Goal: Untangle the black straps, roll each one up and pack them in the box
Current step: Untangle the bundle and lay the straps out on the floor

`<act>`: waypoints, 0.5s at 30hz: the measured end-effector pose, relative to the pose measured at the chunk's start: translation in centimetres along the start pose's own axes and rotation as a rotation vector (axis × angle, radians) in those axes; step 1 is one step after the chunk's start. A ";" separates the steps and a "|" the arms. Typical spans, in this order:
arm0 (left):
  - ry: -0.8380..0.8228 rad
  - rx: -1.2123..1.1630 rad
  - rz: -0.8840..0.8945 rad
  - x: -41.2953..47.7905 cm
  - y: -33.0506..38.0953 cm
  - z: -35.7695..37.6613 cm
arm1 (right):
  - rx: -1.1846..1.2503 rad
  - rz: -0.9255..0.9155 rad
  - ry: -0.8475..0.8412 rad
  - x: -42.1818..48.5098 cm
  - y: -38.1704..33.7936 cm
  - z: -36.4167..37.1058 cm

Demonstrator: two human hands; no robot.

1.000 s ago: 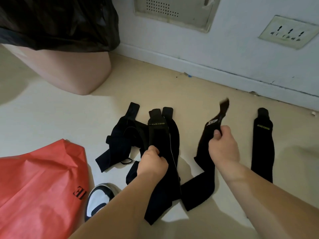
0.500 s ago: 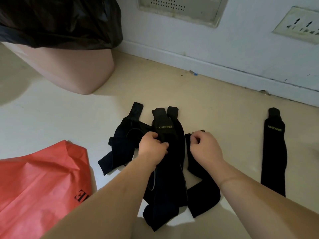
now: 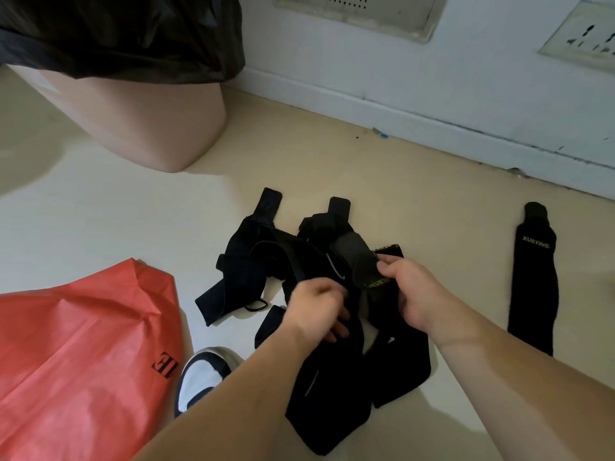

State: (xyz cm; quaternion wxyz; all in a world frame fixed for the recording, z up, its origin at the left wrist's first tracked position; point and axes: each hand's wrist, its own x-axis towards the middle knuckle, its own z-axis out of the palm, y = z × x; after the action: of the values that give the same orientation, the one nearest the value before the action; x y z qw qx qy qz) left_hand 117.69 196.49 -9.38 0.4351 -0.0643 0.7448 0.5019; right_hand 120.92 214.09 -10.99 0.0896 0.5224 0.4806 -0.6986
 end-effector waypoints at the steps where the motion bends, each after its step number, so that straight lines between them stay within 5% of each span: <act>1: 0.134 -0.012 0.004 0.4 -0.2 -0.8 | 0.040 0.012 -0.008 0.0 -0.1 -0.2; 3: 0.337 0.040 0.022 1.3 -0.7 -2.4 | 0.122 0.040 -0.048 -0.4 -0.3 -0.6; 7: 0.479 0.114 0.084 2.3 -0.8 -3.8 | 0.258 0.030 -0.153 -1.0 -0.3 -0.7; 15: 0.335 -0.284 -0.021 3.6 0.5 -3.9 | 0.400 0.048 -0.125 -2.3 -1.4 0.1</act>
State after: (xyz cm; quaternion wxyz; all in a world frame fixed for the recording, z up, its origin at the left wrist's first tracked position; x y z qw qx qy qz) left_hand 112.97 194.81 -11.12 0.2967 -0.2152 0.7278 0.5797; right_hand 120.98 213.83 -8.35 0.0303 0.4968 0.3133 -0.8088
